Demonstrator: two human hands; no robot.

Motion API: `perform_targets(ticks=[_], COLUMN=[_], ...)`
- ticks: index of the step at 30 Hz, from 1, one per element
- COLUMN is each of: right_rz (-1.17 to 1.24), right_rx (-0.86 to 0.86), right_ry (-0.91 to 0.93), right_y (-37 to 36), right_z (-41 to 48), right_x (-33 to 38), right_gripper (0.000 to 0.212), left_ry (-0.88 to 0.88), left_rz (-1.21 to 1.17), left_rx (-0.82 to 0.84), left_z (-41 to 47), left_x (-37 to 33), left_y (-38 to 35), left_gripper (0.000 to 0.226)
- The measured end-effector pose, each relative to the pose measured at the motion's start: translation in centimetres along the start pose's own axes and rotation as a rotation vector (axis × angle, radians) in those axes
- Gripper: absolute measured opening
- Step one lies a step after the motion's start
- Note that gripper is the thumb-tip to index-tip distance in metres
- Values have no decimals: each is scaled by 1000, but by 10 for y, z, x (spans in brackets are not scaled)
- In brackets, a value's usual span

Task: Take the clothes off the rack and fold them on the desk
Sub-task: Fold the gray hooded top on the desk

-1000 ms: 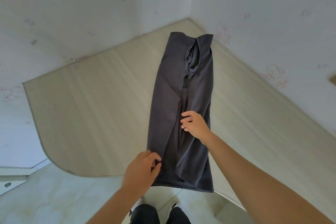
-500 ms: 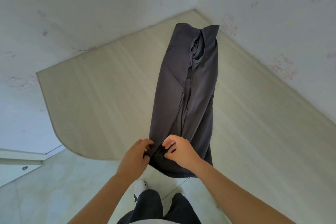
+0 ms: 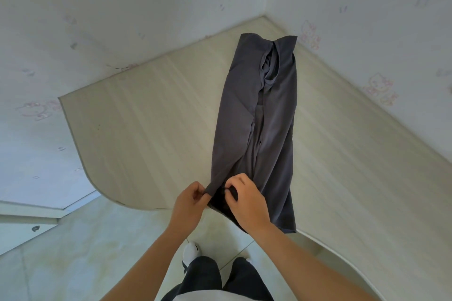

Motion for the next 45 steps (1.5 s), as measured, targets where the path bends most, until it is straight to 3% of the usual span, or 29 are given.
perform_targets(ticks=[4,6,10,14,17,19,21,27,30,32,36,38,41,42,43,45], right_rz=[337,348,15,-230,-312,-225,-108,161,218,128,-67,-51,52,46,33,3], right_rx=[-266,-316,73,160,38,-21,-81,-401,-515,-427,-397,-124,495,574,553,289], right_ry=[-138,-185,-128,-114,-109,-108,-111,-159,-198,-209,-38,-81,-229,-238,-245,-268], right_y=[8,15,20,2,-11,-5,5,45,56,53,56,50,37,37,39,46], right_z=[3,-1,-4,8,20,23,21,2,-11,-20,-27,-30,-41,-42,-41,-32], right_x=[12,12,5,17,25,24,21,18,14,13,17,13,4,2,0,-3], right_gripper=[8,16,47,74,52,26,17,25,42,48,29,28,26,24,22,18], left_ry=[-20,-6,-33,-88,-83,-80,-83,-94,-214,-354,-436,-333,-204,-184,-185,-268], left_rz=[-44,-84,-103,-85,-90,-96,-83,25,174,252,321,371,570,636,667,581], left_rx=[-96,-95,-94,-39,-54,-69,-87,-145,-182,-225,-257,-219,-139,-123,-105,-51], left_z=[-4,-4,-4,-8,-5,0,3,3,0,-3,-2,2,8,9,12,15], left_x=[0,1,-1,-11,-13,-12,-11,-8,-7,-4,7,18,33,33,32,21], left_y=[2,3,2,-6,-6,1,9,19,20,21,23,24,32,36,38,36], left_gripper=[16,25,20,18,29,27,23,27,41,50,47,41,30,26,25,31])
Point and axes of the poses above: each hand's wrist, its own z-axis towards the middle knuckle, its own y-axis out of the back of the hand, x = y × z, the point moved 1 cm from there along z, towards the middle knuckle, and after that the axes turned 10 degrees about y, right-handed, at the moved point
